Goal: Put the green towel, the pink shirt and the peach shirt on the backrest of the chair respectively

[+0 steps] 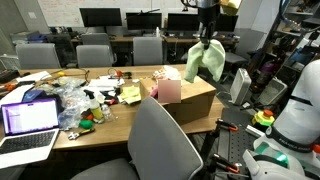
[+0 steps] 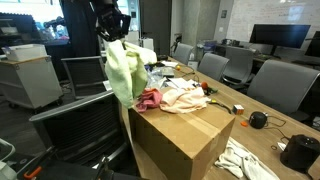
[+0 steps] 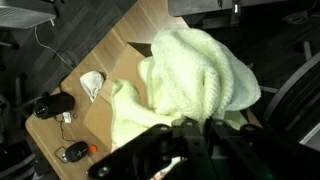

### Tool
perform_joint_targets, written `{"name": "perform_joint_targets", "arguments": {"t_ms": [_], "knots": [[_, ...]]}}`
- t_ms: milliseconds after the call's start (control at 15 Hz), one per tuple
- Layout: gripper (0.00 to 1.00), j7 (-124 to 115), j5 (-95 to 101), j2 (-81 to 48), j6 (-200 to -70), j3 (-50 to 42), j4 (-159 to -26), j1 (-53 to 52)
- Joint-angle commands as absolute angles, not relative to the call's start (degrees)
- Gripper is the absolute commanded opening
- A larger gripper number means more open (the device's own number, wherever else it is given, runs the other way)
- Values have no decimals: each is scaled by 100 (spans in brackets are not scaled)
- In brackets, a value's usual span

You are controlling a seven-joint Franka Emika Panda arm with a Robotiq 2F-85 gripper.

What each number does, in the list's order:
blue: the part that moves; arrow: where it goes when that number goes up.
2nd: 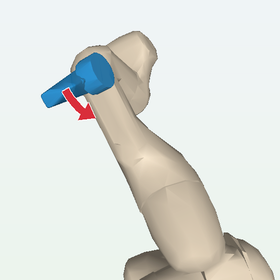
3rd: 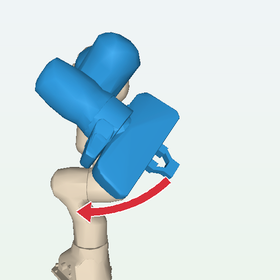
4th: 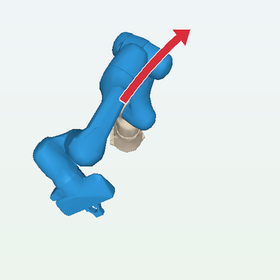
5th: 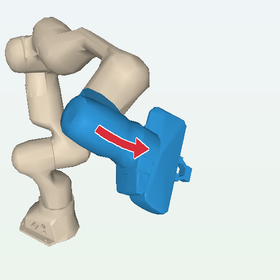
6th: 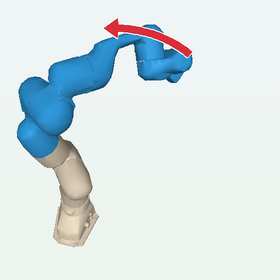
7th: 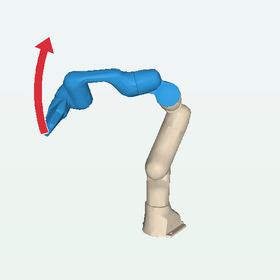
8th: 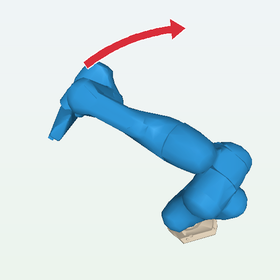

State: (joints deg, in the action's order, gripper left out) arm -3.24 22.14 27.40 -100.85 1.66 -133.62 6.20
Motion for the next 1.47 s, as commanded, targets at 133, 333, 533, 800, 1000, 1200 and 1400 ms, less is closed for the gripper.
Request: {"name": "perform_joint_targets", "arguments": {"t_ms": [133, 333, 533, 800, 1000, 1200, 1400], "knots": [[2, -181, 2345, 2759, -9874, 359, -13208, 213], [2, -67, 2350, 2741, -9819, 478, -13153, 13], [2, 189, 2338, 2737, -9775, 568, -13112, -191], [2, 354, 2409, 2710, -9675, 739, -13063, -407], [2, 484, 2477, 2768, -9608, 872, -13116, -579], [2, 575, 2628, 2837, -9539, 1023, -13205, -759], [2, 607, 2794, 2863, -9450, 1189, -13291, -938]]}}
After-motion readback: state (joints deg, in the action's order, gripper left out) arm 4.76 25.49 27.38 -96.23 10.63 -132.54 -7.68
